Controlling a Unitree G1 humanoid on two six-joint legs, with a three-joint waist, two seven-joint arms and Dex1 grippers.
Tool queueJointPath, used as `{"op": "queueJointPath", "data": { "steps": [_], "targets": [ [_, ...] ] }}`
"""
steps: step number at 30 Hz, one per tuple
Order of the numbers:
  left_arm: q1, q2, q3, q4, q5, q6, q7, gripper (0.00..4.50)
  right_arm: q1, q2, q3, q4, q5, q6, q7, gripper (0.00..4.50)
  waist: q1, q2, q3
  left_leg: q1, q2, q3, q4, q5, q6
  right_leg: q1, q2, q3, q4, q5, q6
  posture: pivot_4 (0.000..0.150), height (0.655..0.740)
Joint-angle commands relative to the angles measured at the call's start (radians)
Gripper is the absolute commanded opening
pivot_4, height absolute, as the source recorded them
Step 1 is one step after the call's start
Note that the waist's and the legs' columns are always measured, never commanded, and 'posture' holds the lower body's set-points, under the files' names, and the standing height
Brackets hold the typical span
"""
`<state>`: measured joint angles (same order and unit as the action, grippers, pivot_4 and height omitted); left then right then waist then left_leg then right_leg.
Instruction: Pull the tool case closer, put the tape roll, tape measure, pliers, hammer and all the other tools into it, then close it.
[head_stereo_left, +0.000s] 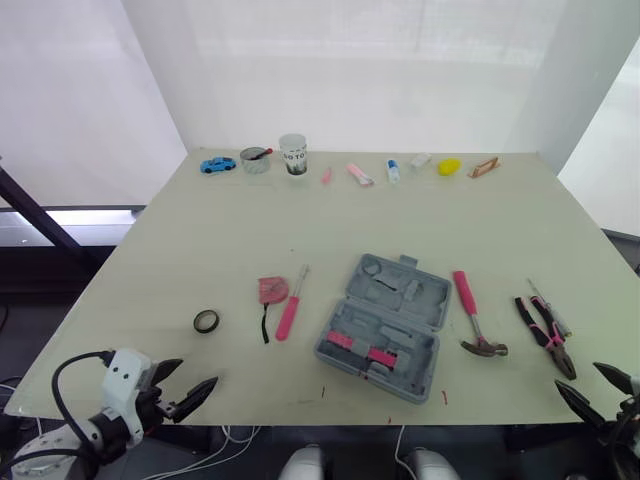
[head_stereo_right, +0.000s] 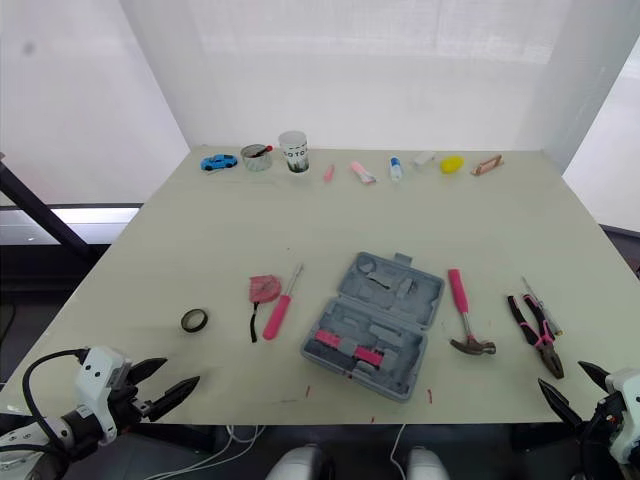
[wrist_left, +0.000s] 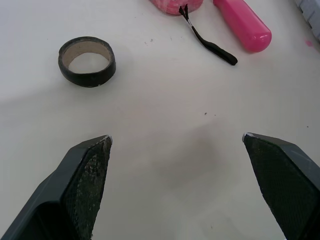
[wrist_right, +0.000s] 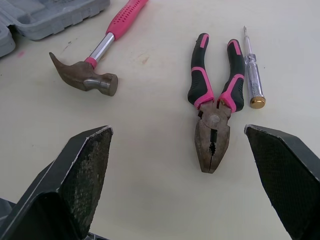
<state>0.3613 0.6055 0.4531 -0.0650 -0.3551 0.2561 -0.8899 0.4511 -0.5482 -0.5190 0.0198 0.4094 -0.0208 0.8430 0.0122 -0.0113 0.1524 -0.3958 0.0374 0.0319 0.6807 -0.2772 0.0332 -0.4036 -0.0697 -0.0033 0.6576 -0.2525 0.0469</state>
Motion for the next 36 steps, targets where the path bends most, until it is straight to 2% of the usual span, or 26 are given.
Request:
{"op": "queueJointPath", "data": {
  "steps": [1, 23, 28, 36],
  "targets": [
    [0.006, 0.021, 0.011, -0.003, -0.018, 0.002, -0.005, 4.5, 0.0, -0.014, -0.018, -0.002, 0.002, -0.021, 0.0, 4.46, 0.0, 0.0, 0.0, 0.0, 0.0, 0.0, 0.0, 0.0, 0.0, 0.0, 0.0, 0.0, 0.0, 0.0, 0.0, 0.15, 0.74],
    [-0.044, 0.069, 0.011, 0.066, -0.045, 0.002, -0.034, 4.5, -0.008, 0.003, 0.009, 0.025, -0.021, -0.052, 0.0, 4.46, 0.0, 0.0, 0.0, 0.0, 0.001, 0.0, -0.001, 0.0, 0.0, -0.001, -0.001, 0.0, 0.0, 0.0, 0.0, 0.15, 0.74],
    [-0.132, 0.095, -0.015, 0.069, -0.065, 0.039, -0.057, 4.5, -0.014, 0.014, 0.031, -0.036, -0.01, -0.028, -0.016, 4.46, 0.001, 0.0, 0.0, 0.0, 0.001, 0.0, -0.001, 0.0, 0.0, -0.001, -0.001, 0.0, 0.0, 0.0, 0.0, 0.15, 0.74],
    [-0.458, 0.18, -0.198, 0.194, -0.013, 0.077, -0.141, 4.5, -0.051, -0.003, 0.118, -0.271, 0.018, 0.139, -0.067, 4.46, -0.002, 0.0, 0.001, -0.001, 0.0, 0.0, -0.001, 0.0, 0.0, 0.0, 0.002, 0.0, 0.0, 0.0, 0.0, 0.15, 0.74]
  ]
}}
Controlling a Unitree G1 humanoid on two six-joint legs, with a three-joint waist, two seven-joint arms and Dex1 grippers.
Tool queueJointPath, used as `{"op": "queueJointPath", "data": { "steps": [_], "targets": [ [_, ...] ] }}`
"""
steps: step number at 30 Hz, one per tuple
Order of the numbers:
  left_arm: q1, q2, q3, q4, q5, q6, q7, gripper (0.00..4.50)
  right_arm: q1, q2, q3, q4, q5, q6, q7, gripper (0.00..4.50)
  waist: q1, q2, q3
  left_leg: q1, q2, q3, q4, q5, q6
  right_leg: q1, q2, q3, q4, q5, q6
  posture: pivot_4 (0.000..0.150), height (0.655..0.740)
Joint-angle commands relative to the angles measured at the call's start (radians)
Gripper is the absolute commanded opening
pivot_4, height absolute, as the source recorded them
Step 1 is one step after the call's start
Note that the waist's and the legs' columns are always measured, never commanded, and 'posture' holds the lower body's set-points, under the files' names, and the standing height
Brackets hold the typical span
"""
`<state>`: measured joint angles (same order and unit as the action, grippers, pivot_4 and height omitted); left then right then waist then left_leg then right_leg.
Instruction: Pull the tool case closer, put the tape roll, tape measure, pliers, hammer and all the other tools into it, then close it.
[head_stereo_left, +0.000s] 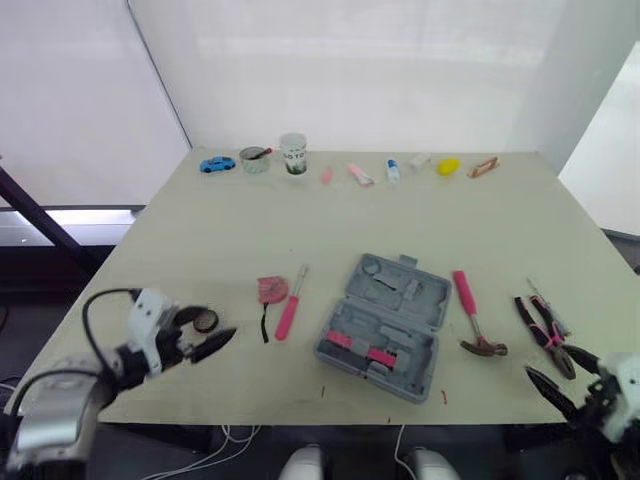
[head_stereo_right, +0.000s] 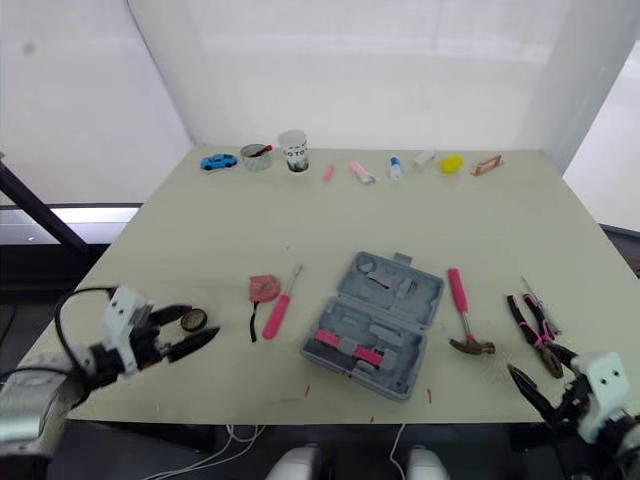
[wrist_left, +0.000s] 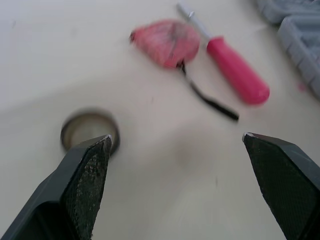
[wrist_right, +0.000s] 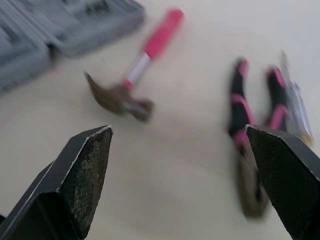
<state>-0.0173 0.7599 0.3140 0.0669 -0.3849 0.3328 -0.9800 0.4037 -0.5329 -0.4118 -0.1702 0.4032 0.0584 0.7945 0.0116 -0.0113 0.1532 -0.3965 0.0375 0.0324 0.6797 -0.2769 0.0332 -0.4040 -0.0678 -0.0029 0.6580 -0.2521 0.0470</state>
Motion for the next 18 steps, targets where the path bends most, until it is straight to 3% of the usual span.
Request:
{"op": "queueJointPath", "data": {
  "steps": [1, 7, 14, 16, 18],
  "targets": [
    [-0.122, 0.03, -0.085, 0.09, 0.022, 0.01, -0.069, 4.5, -0.01, -0.023, 0.024, -0.099, 0.028, 0.08, -0.017, 4.46, 0.0, 0.0, 0.0, 0.0, 0.0, 0.0, 0.0, 0.0, 0.0, 0.0, 0.0, 0.0, 0.0, 0.0, 0.0, 0.15, 0.74],
    [-0.395, 0.011, -0.249, 0.275, 0.074, 0.003, -0.188, 4.5, -0.084, -0.046, 0.095, -0.163, 0.042, 0.153, -0.009, 4.46, 0.001, -0.003, 0.002, -0.002, -0.002, 0.0, -0.001, 0.0, 0.0, -0.001, 0.006, 0.001, -0.001, 0.001, 0.003, 0.15, 0.74],
    [-0.68, -0.091, -0.412, 0.565, 0.193, -0.174, -0.322, 4.5, -0.228, -0.11, 0.212, -0.168, -0.002, 0.255, -0.006, 4.46, 0.001, -0.004, 0.003, -0.002, -0.001, 0.004, 0.0, 0.0, 0.0, -0.001, 0.009, 0.001, 0.0, 0.002, 0.003, 0.15, 0.74],
    [-0.748, -0.125, -0.437, 0.658, 0.223, -0.236, -0.353, 4.5, -0.255, -0.131, 0.248, -0.156, -0.026, 0.266, 0.006, 3.96, 0.001, -0.005, 0.003, -0.002, -0.001, 0.004, 0.0, 0.0, 0.0, -0.001, 0.01, 0.001, 0.0, 0.002, 0.004, 0.15, 0.74],
    [-0.808, -0.156, -0.459, 0.754, 0.256, -0.312, -0.379, 3.97, -0.288, -0.146, 0.283, -0.139, -0.058, 0.266, 0.008, 3.28, 0.001, -0.006, 0.003, -0.003, -0.001, 0.003, 0.0, 0.0, 0.0, -0.001, 0.011, 0.001, -0.001, 0.002, 0.004, 0.15, 0.74]
  ]
}}
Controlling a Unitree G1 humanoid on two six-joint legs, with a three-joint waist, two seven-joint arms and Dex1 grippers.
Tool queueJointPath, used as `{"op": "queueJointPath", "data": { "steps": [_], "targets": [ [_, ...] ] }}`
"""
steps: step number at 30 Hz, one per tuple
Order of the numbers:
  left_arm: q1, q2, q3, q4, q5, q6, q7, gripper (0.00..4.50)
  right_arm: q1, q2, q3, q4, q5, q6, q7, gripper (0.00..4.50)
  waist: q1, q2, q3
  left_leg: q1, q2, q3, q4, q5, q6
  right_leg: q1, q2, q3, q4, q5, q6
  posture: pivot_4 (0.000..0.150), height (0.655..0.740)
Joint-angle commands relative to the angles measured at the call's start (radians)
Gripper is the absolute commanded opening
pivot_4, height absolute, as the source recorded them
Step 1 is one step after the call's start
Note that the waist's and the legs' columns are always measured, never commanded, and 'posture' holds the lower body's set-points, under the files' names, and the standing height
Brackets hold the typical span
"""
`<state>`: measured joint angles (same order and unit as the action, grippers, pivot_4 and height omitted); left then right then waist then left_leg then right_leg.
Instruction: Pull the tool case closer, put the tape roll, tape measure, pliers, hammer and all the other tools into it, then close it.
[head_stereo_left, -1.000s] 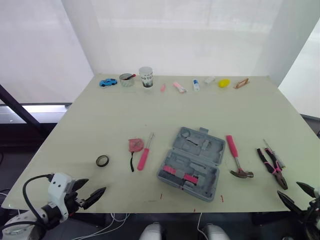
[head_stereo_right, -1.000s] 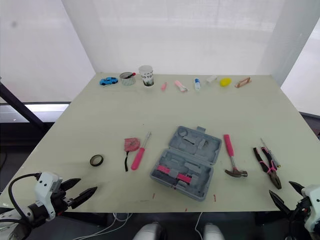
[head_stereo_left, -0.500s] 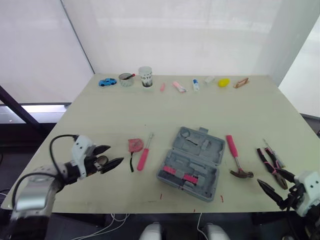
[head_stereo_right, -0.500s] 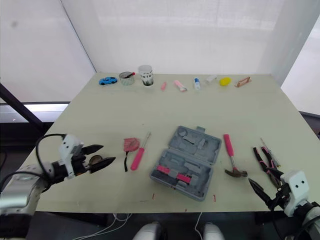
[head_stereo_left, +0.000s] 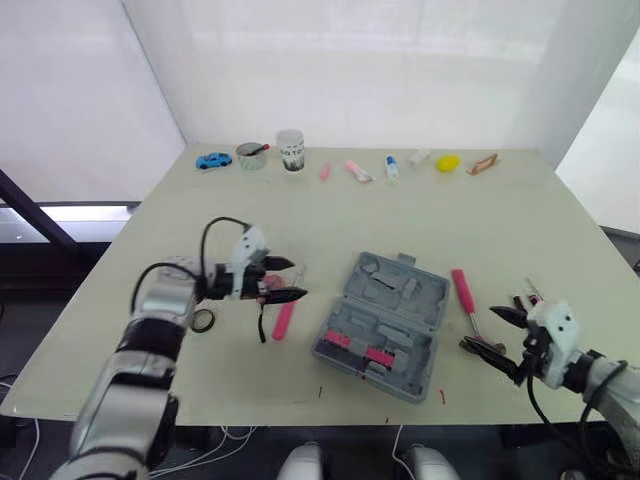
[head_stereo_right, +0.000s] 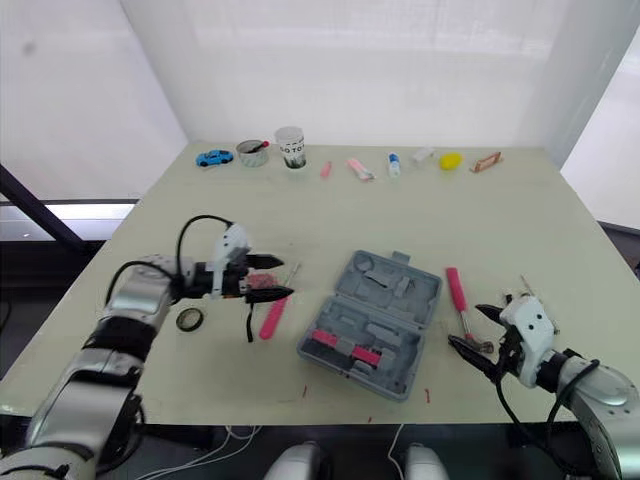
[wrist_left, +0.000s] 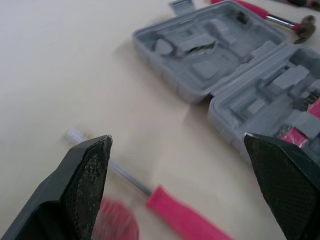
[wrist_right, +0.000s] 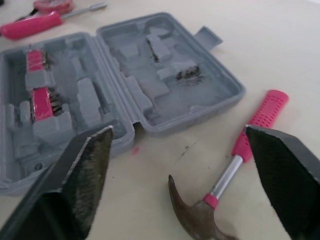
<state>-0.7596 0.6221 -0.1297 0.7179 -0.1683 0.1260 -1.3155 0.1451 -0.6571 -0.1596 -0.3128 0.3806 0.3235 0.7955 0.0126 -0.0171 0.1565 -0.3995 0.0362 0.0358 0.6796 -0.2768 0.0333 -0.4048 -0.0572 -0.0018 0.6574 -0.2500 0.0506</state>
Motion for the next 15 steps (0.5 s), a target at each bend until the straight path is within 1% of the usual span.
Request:
{"op": "queueJointPath", "data": {
  "steps": [1, 2, 3, 4, 5, 6, 7, 8, 10, 12, 15],
  "targets": [
    [-0.092, -0.036, -0.018, 0.149, 0.049, -0.14, -0.055, 3.54, -0.046, -0.03, 0.05, 0.013, -0.05, 0.003, 0.011, 2.64, -0.001, 0.0, 0.0, 0.0, 0.0, 0.0, 0.0, 0.0, 0.0, 0.0, 0.0, 0.0, 0.0, 0.0, 0.0, 0.15, 0.74],
    [-0.113, -0.049, -0.018, 0.188, 0.055, -0.17, -0.066, 2.8, -0.057, -0.038, 0.066, 0.019, -0.062, 0.004, 0.016, 1.89, -0.002, 0.0, 0.0, -0.001, 0.0, 0.0, 0.0, 0.0, 0.0, -0.001, 0.0, 0.0, 0.0, 0.0, 0.0, 0.15, 0.74],
    [-0.131, -0.061, -0.021, 0.223, 0.062, -0.197, -0.079, 2.51, -0.071, -0.045, 0.083, 0.024, -0.075, 0.007, 0.021, 1.53, -0.002, 0.0, 0.0, -0.001, 0.0, 0.001, 0.0, 0.0, 0.0, -0.001, 0.0, 0.001, 0.0, 0.0, 0.0, 0.15, 0.74],
    [-0.148, -0.071, -0.026, 0.255, 0.073, -0.219, -0.092, 2.08, -0.085, -0.05, 0.1, 0.03, -0.086, 0.011, 0.023, 1.12, -0.003, -0.001, 0.0, -0.001, 0.0, 0.001, 0.0, 0.0, 0.0, -0.001, 0.0, 0.001, 0.0, 0.0, 0.0, 0.15, 0.74],
    [-0.164, -0.08, -0.031, 0.287, 0.085, -0.248, -0.108, 1.31, -0.101, -0.056, 0.12, 0.036, -0.099, 0.016, 0.025, 0.35, -0.003, -0.001, 0.001, -0.002, 0.0, 0.001, 0.0, 0.0, 0.0, -0.003, 0.001, 0.001, 0.0, 0.0, 0.0, 0.15, 0.74],
    [-0.179, -0.091, -0.033, 0.317, 0.094, -0.28, -0.117, 1.12, -0.12, -0.063, 0.141, 0.044, -0.116, 0.018, 0.029, 0.15, -0.003, -0.001, 0.001, -0.003, 0.0, 0.001, 0.0, 0.0, 0.0, -0.004, 0.001, 0.001, 0.0, 0.0, 0.0, 0.15, 0.74],
    [-0.192, -0.1, -0.035, 0.345, 0.104, -0.307, -0.123, 0.24, -0.137, -0.069, 0.159, 0.054, -0.134, 0.019, 0.032, 0.0, -0.003, -0.001, 0.001, -0.004, 0.0, 0.001, 0.001, 0.0, 0.0, -0.005, 0.001, 0.001, 0.001, 0.0, 0.0, 0.15, 0.74],
    [-0.206, -0.109, -0.041, 0.373, 0.118, -0.33, -0.128, 0.09, -0.154, -0.078, 0.183, 0.067, -0.157, 0.02, 0.038, 0.0, -0.002, -0.001, 0.001, -0.005, 0.0, 0.001, 0.001, 0.0, 0.0, -0.005, 0.001, 0.001, 0.001, 0.0, 0.0, 0.15, 0.74],
    [-0.227, -0.124, -0.051, 0.419, 0.147, -0.377, -0.136, 0.09, -0.181, -0.092, 0.217, 0.092, -0.192, 0.02, 0.046, 0.0, -0.001, -0.002, 0.001, -0.007, 0.001, 0.0, 0.004, 0.0, 0.0, -0.006, 0.002, 0.001, 0.002, 0.0, 0.0, 0.15, 0.74],
    [-0.244, -0.132, -0.089, 0.46, 0.213, -0.441, -0.117, 0.09, -0.21, -0.097, 0.25, 0.125, -0.231, 0.005, 0.048, 0.0, -0.001, -0.002, 0.001, -0.008, 0.001, -0.001, 0.005, 0.0, 0.0, -0.007, 0.002, 0.001, 0.002, 0.0, 0.0, 0.15, 0.74],
    [-0.268, -0.155, -0.11, 0.509, 0.264, -0.472, -0.092, 0.09, -0.238, -0.099, 0.282, 0.16, -0.268, -0.015, 0.055, 0.0, 0.001, -0.002, 0.001, -0.01, 0.001, -0.002, 0.006, 0.0, 0.0, -0.007, 0.002, 0.0, 0.002, 0.0, 0.001, 0.15, 0.74]
  ]
}}
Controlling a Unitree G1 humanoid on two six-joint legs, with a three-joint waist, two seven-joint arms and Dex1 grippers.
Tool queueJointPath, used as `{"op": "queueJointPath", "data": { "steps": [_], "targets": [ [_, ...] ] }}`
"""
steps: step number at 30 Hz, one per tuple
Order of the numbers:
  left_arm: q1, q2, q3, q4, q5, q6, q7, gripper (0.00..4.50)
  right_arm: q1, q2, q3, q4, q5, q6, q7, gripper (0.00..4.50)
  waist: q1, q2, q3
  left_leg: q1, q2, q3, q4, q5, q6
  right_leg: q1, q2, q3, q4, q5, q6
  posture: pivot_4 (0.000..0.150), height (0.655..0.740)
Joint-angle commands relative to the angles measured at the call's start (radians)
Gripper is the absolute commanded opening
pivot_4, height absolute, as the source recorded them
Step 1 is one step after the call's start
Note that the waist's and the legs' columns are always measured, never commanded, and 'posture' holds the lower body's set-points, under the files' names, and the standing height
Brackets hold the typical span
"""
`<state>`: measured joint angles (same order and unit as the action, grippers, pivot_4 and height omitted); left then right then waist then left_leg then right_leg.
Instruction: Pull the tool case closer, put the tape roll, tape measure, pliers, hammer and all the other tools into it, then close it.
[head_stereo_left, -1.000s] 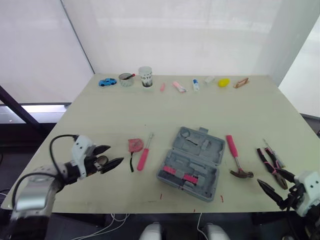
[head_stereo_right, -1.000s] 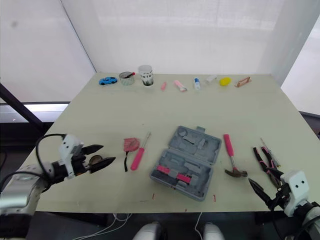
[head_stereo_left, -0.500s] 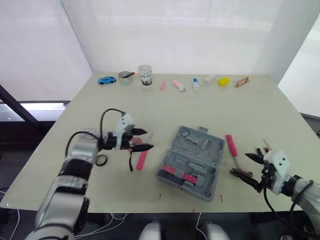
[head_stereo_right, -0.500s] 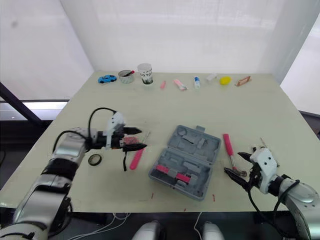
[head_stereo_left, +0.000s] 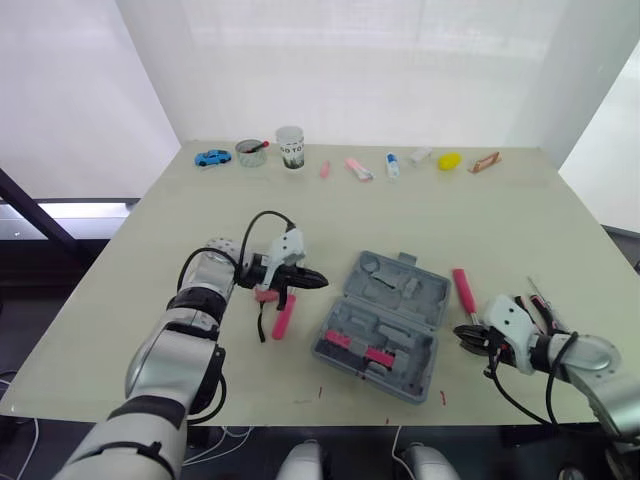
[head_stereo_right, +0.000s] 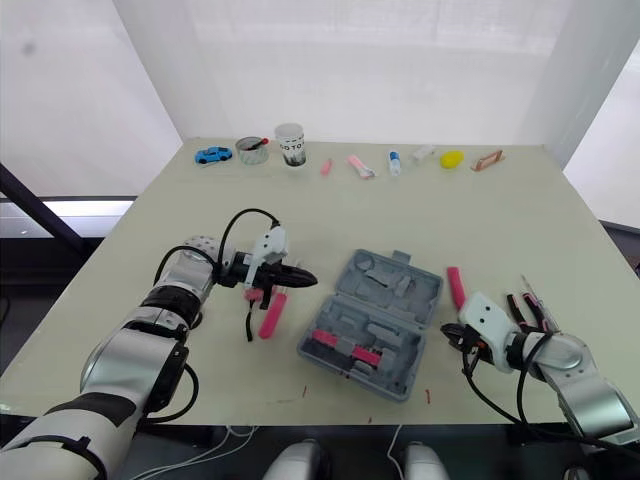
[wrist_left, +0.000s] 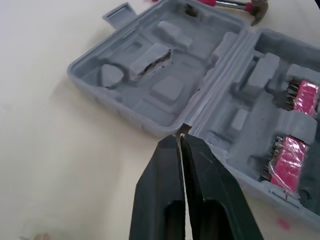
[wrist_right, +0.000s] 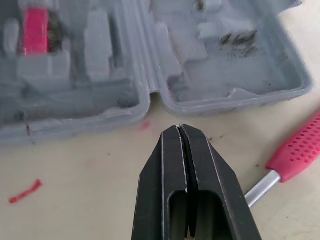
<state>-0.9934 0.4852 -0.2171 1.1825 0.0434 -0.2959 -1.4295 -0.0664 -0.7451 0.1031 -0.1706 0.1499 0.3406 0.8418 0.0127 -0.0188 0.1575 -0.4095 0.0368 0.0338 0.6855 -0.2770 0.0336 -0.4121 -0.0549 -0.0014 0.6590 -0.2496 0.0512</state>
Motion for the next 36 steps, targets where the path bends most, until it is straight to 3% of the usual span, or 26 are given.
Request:
{"op": "queueJointPath", "data": {
  "steps": [1, 19, 36],
  "targets": [
    [-0.044, -0.031, -0.024, 0.059, 0.063, -0.058, 0.038, 0.09, -0.034, -0.008, 0.027, 0.025, -0.047, -0.036, 0.009, 0.0, 0.001, 0.0, 0.0, -0.001, 0.0, -0.001, 0.001, 0.0, 0.0, -0.001, 0.0, -0.001, 0.0, 0.0, 0.0, 0.15, 0.74],
    [-0.068, -0.122, -0.068, 0.154, 0.263, -0.087, 0.302, 0.09, -0.056, 0.006, 0.086, 0.061, -0.16, -0.07, 0.002, 0.0, 0.002, 0.0, 0.0, -0.004, 0.0, -0.003, 0.003, 0.0, 0.0, -0.002, 0.0, -0.002, 0.003, 0.0, 0.0, 0.15, 0.74],
    [-0.057, -0.197, -0.052, 0.165, 0.266, -0.04, 0.306, 0.09, -0.088, 0.032, 0.085, 0.098, -0.194, -0.09, -0.002, 0.0, 0.003, 0.0, 0.0, -0.003, -0.001, -0.004, 0.005, 0.0, 0.0, 0.0, 0.0, -0.002, 0.003, 0.001, 0.0, 0.15, 0.74]
  ]
}}
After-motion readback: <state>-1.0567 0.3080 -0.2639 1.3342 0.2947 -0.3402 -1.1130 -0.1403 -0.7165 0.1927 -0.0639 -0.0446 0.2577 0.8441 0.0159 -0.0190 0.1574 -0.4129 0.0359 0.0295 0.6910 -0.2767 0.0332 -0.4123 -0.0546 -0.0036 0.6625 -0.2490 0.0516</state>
